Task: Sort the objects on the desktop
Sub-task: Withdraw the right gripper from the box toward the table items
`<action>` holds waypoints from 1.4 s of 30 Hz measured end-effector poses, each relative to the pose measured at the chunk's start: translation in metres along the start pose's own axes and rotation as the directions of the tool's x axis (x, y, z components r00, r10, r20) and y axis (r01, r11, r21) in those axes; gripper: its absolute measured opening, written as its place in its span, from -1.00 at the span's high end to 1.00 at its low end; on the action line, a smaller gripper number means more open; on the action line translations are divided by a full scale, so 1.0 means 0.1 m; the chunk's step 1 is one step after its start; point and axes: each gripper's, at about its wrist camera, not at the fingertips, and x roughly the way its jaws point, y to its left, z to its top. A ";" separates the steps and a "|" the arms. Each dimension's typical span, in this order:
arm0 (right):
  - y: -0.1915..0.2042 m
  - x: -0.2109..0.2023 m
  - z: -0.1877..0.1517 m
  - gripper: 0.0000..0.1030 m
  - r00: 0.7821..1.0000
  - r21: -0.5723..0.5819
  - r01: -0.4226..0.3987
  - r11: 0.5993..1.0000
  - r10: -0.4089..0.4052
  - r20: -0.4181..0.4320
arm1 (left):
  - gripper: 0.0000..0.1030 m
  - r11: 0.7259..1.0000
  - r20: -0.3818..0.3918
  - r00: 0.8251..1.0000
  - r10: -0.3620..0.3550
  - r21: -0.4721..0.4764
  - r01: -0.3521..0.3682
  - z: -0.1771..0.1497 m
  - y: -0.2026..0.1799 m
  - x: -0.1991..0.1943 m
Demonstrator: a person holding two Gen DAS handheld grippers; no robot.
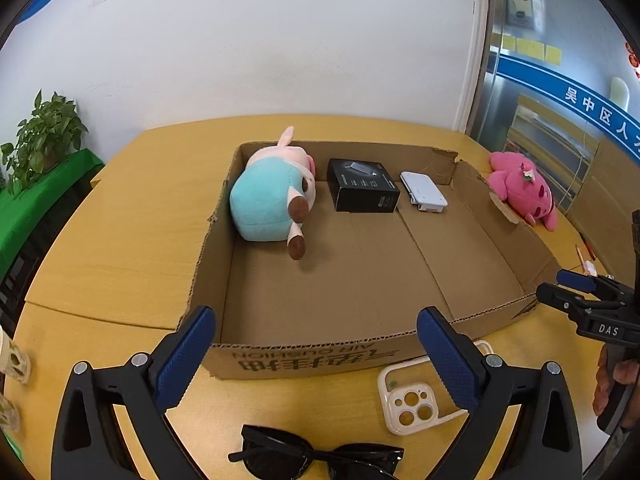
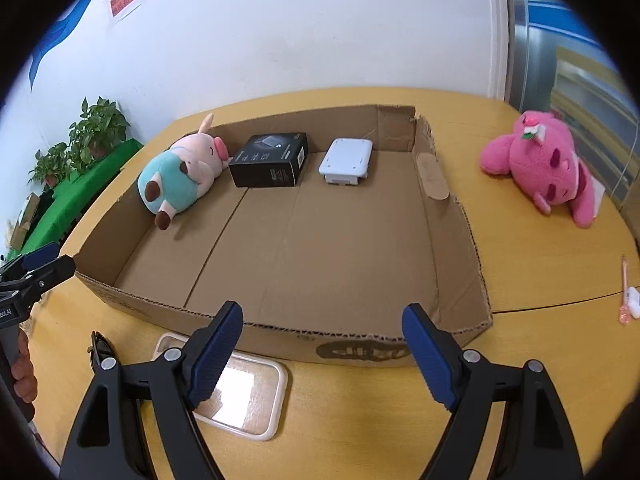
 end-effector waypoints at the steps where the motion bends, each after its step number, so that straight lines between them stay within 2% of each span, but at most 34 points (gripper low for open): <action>1: 0.04 -0.04 -0.02 -0.59 1.000 -0.006 0.000 1.000 0.000 0.009 | -0.98 1.000 0.002 1.000 0.002 -0.005 -0.002 -0.02 0.00 -0.02; 4: 0.17 -0.15 -0.09 -0.59 0.999 -0.042 0.016 0.999 -0.015 0.035 | -0.98 1.000 0.012 1.000 -0.004 -0.018 0.004 -0.07 0.00 -0.07; 6: 0.25 -0.18 -0.14 -0.59 1.000 -0.056 -0.004 0.998 0.006 0.025 | -0.98 1.000 0.028 1.000 -0.010 -0.024 0.011 -0.10 -0.01 -0.10; 12: 0.35 -0.36 -0.20 -0.59 0.998 -0.057 -0.004 0.998 0.008 0.068 | -0.97 0.998 0.048 0.998 -0.045 -0.033 0.047 -0.12 -0.12 -0.14; 16: 0.39 -0.42 -0.20 -0.59 0.997 -0.078 0.005 0.997 0.001 0.083 | -0.82 0.996 0.053 0.995 -0.081 -0.028 0.082 -0.11 -0.17 -0.15; 18: 0.39 -0.44 -0.21 -0.56 0.996 -0.077 0.009 0.997 -0.002 0.091 | -0.60 0.995 0.061 0.994 -0.093 -0.023 0.094 -0.11 -0.19 -0.17; 19: 0.38 -0.45 -0.21 -0.54 0.995 -0.075 0.010 0.997 -0.003 0.097 | -0.28 0.995 0.057 0.993 -0.100 -0.021 0.102 -0.11 -0.20 -0.17; 20: 0.38 -0.45 -0.22 -0.47 0.995 -0.074 0.014 0.997 -0.007 0.098 | 0.25 0.993 0.047 0.992 -0.115 -0.016 0.116 -0.12 -0.22 -0.16; 21: 0.38 -0.45 -0.23 -0.14 0.995 -0.077 0.023 0.997 -0.015 0.102 | 0.52 0.992 0.030 0.991 -0.128 -0.008 0.128 -0.13 -0.23 -0.14; 22: 0.38 -0.45 -0.24 0.22 0.994 -0.080 0.033 0.996 -0.024 0.109 | 0.69 0.991 0.015 0.991 -0.133 -0.003 0.133 -0.14 -0.25 -0.12; 23: 0.37 -0.45 -0.25 0.31 0.994 -0.082 0.034 0.996 -0.025 0.108 | 0.69 0.991 0.006 0.991 -0.133 0.001 0.133 -0.15 -0.27 -0.11; 24: 0.36 -0.43 -0.25 0.31 0.995 -0.079 0.024 0.997 -0.017 0.096 | 0.69 0.992 0.004 0.992 -0.122 0.006 0.122 -0.16 -0.29 -0.10; 25: 0.36 -0.42 -0.26 0.30 0.996 -0.076 0.016 0.997 -0.009 0.088 | 0.57 0.993 0.004 0.993 -0.114 0.011 0.114 -0.17 -0.30 -0.10; 26: 0.36 -0.41 -0.27 0.25 0.997 -0.074 0.007 0.997 0.000 0.083 | 0.14 0.994 0.001 0.994 -0.107 0.015 0.107 -0.17 -0.31 -0.10; 27: 0.36 -0.40 -0.27 0.01 0.997 -0.072 -0.005 0.997 0.011 0.075 | -0.19 0.994 -0.003 0.994 -0.108 0.010 0.108 -0.17 -0.31 -0.10; 28: 0.36 -0.40 -0.28 -0.28 0.997 -0.068 -0.017 0.998 0.021 0.070 | -0.76 0.994 0.002 0.994 -0.107 0.000 0.107 -0.17 -0.30 -0.10; 29: 0.35 -0.40 -0.29 -0.37 0.997 -0.061 -0.030 0.998 0.034 0.071 | -0.93 0.995 0.017 0.995 -0.102 -0.014 0.102 -0.18 -0.27 -0.12; 31: 0.33 -0.42 -0.32 -0.42 0.996 -0.051 -0.041 0.998 0.045 0.079 | -0.93 0.994 0.042 0.993 -0.106 -0.035 0.107 -0.20 -0.20 -0.18; 34: 0.28 -0.41 -0.40 -0.42 0.995 -0.037 -0.073 0.997 0.075 0.058 | -0.93 0.994 0.027 0.995 -0.096 -0.047 0.097 -0.23 -0.10 -0.18; 36: 0.22 -0.34 -0.49 -0.42 0.995 -0.015 -0.101 0.995 0.102 0.023 | -0.93 0.995 0.013 0.996 -0.085 -0.052 0.085 -0.30 -0.01 -0.17; 37: 0.20 -0.21 -0.60 -0.42 0.994 0.008 -0.109 0.994 0.109 -0.030 | -0.93 0.995 0.006 0.997 -0.083 -0.056 0.083 -0.32 0.03 -0.15; 42: 0.24 0.04 -0.77 -0.42 0.987 0.013 -0.118 0.993 0.118 -0.110 | -0.93 0.993 -0.039 0.996 -0.077 -0.087 0.073 -0.49 0.21 -0.06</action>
